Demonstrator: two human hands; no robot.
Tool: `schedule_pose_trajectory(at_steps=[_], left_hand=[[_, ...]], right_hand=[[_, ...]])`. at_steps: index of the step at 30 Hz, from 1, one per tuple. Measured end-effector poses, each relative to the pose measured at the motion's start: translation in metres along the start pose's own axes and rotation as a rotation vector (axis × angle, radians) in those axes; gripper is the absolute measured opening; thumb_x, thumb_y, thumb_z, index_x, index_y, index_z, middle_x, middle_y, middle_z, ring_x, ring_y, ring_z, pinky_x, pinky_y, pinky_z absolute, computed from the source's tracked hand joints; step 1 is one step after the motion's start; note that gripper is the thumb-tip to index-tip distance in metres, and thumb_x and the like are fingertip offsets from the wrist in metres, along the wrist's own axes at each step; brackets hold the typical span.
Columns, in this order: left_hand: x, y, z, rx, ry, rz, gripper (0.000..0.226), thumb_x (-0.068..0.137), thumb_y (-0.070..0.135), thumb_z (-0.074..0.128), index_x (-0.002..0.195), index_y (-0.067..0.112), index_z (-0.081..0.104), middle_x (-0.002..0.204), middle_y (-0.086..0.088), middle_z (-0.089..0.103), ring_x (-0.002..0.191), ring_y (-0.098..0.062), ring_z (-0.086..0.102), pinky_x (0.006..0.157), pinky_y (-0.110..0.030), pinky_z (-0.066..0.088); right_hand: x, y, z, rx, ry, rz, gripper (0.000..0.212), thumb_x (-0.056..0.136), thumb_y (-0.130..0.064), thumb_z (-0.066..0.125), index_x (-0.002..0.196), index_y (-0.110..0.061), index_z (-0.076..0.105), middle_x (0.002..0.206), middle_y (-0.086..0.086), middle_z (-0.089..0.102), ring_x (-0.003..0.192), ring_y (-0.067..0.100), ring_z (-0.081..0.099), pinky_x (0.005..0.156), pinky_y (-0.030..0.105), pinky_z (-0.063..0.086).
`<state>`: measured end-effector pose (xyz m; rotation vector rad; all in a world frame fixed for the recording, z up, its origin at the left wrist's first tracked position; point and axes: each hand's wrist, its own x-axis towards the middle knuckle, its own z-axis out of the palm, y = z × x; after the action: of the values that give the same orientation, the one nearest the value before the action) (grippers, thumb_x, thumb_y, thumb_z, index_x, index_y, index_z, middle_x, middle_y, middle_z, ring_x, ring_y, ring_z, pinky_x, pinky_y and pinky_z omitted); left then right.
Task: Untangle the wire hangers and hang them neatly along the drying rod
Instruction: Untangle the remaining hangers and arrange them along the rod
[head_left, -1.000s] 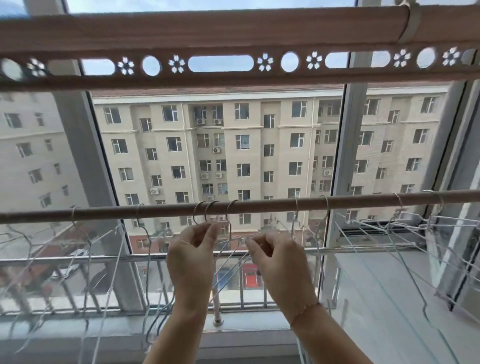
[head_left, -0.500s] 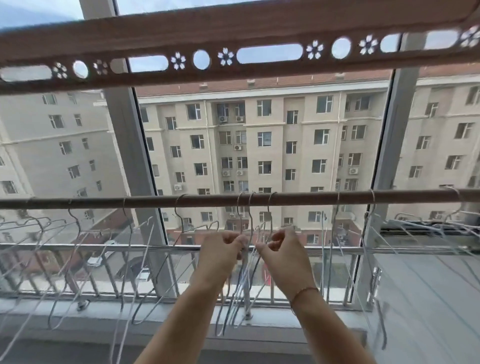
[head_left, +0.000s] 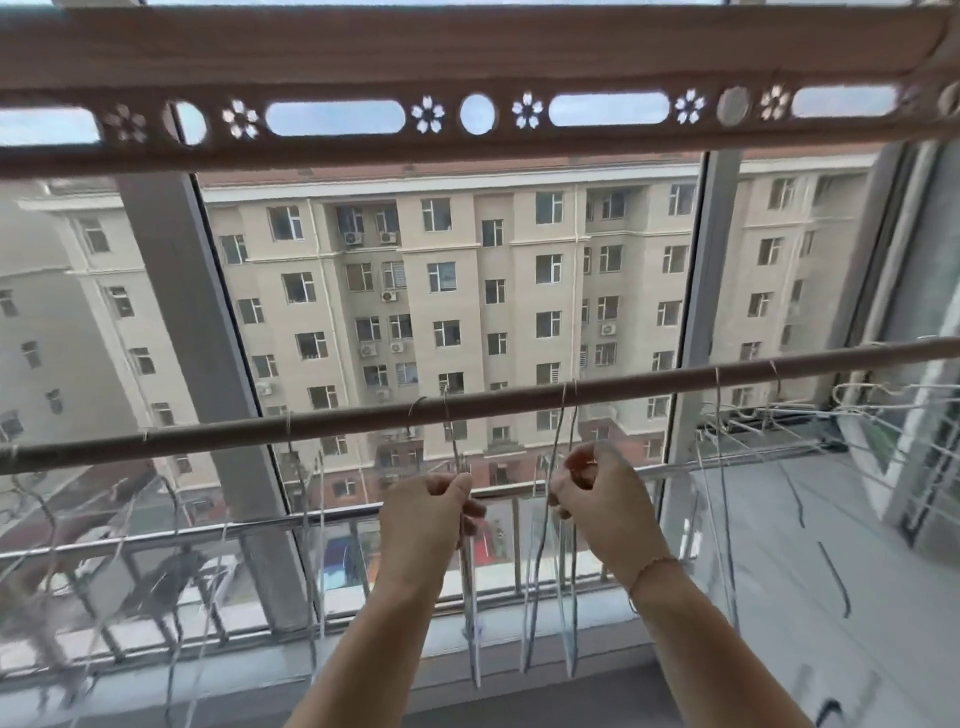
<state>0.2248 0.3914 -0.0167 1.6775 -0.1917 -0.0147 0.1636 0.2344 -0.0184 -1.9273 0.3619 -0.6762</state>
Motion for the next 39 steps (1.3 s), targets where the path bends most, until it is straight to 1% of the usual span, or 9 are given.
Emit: schedule_pose_trajectory(at_steps=[4, 8, 12, 16, 21, 24, 28, 33, 39], left_hand=[[0.0, -0.003, -0.001, 0.011, -0.005, 0.003, 0.026, 0.089, 0.015, 0.06, 0.065, 0.012, 0.069, 0.056, -0.003, 0.071, 0.042, -0.008, 0.059, 0.039, -0.017, 0.041], [0.001, -0.004, -0.006, 0.018, 0.024, -0.009, 0.025, 0.09, 0.017, 0.06, 0.068, 0.008, 0.07, 0.058, -0.004, 0.071, 0.044, -0.009, 0.059, 0.043, -0.02, 0.042], [0.001, -0.003, -0.011, 0.03, 0.053, -0.015, 0.026, 0.09, 0.018, 0.06, 0.069, 0.008, 0.07, 0.059, -0.004, 0.072, 0.045, -0.009, 0.058, 0.046, -0.022, 0.044], [0.002, -0.002, -0.01, 0.032, 0.075, -0.018, 0.02, 0.09, 0.019, 0.061, 0.074, 0.01, 0.07, 0.058, -0.003, 0.071, 0.045, -0.011, 0.059, 0.045, -0.021, 0.043], [0.004, -0.006, -0.005, 0.034, 0.074, -0.02, 0.017, 0.087, 0.024, 0.064, 0.079, 0.012, 0.072, 0.06, -0.002, 0.072, 0.047, -0.013, 0.059, 0.047, -0.025, 0.044], [0.004, -0.007, 0.0, 0.057, 0.05, -0.016, 0.015, 0.088, 0.029, 0.063, 0.083, 0.017, 0.071, 0.064, -0.001, 0.073, 0.051, -0.016, 0.06, 0.052, -0.029, 0.045], [0.004, -0.007, 0.004, 0.103, 0.041, 0.005, 0.013, 0.089, 0.028, 0.061, 0.084, 0.021, 0.07, 0.065, 0.004, 0.073, 0.05, -0.016, 0.06, 0.053, -0.028, 0.044], [0.004, -0.007, 0.005, 0.094, 0.038, 0.007, 0.015, 0.089, 0.03, 0.06, 0.079, 0.024, 0.069, 0.066, 0.002, 0.073, 0.049, -0.014, 0.059, 0.052, -0.027, 0.043], [0.008, -0.01, 0.0, 0.089, 0.05, -0.006, 0.017, 0.091, 0.024, 0.058, 0.079, 0.02, 0.07, 0.063, 0.001, 0.073, 0.046, -0.012, 0.058, 0.049, -0.024, 0.041]], right_hand=[[0.0, -0.001, -0.003, -0.014, -0.054, -0.017, 0.014, 0.084, -0.012, 0.062, 0.083, -0.02, 0.051, 0.086, 0.012, 0.068, 0.075, 0.022, 0.067, 0.063, 0.023, 0.054], [0.001, -0.003, 0.001, -0.001, -0.118, -0.037, 0.013, 0.085, -0.013, 0.062, 0.087, -0.02, 0.052, 0.087, 0.01, 0.068, 0.072, 0.017, 0.068, 0.059, 0.019, 0.054], [0.002, -0.005, 0.011, 0.016, -0.138, -0.09, 0.008, 0.087, -0.011, 0.059, 0.085, -0.016, 0.053, 0.082, 0.01, 0.068, 0.065, 0.009, 0.067, 0.056, 0.019, 0.053], [0.007, -0.001, 0.003, 0.019, 0.047, -0.089, 0.015, 0.086, -0.008, 0.057, 0.079, -0.021, 0.054, 0.071, 0.007, 0.069, 0.061, 0.015, 0.067, 0.059, 0.032, 0.058], [0.011, 0.011, -0.02, 0.017, 0.184, -0.04, 0.011, 0.086, -0.005, 0.057, 0.081, -0.015, 0.055, 0.073, 0.009, 0.068, 0.066, 0.022, 0.068, 0.064, 0.041, 0.059], [0.016, 0.016, -0.032, 0.005, 0.219, -0.019, 0.009, 0.086, -0.006, 0.057, 0.082, -0.014, 0.056, 0.072, 0.009, 0.069, 0.065, 0.023, 0.067, 0.062, 0.038, 0.058], [0.019, 0.018, -0.04, 0.013, 0.238, -0.003, 0.02, 0.086, -0.006, 0.058, 0.074, -0.022, 0.053, 0.07, 0.007, 0.068, 0.063, 0.021, 0.066, 0.059, 0.032, 0.056], [0.021, 0.024, -0.043, 0.027, 0.244, 0.014, 0.016, 0.087, -0.005, 0.056, 0.078, -0.018, 0.053, 0.066, 0.007, 0.068, 0.049, 0.009, 0.061, 0.048, 0.02, 0.048], [0.017, 0.016, -0.038, -0.042, 0.135, 0.048, 0.006, 0.09, -0.015, 0.055, 0.085, -0.016, 0.051, 0.079, 0.008, 0.067, 0.064, 0.017, 0.064, 0.061, 0.029, 0.055]])
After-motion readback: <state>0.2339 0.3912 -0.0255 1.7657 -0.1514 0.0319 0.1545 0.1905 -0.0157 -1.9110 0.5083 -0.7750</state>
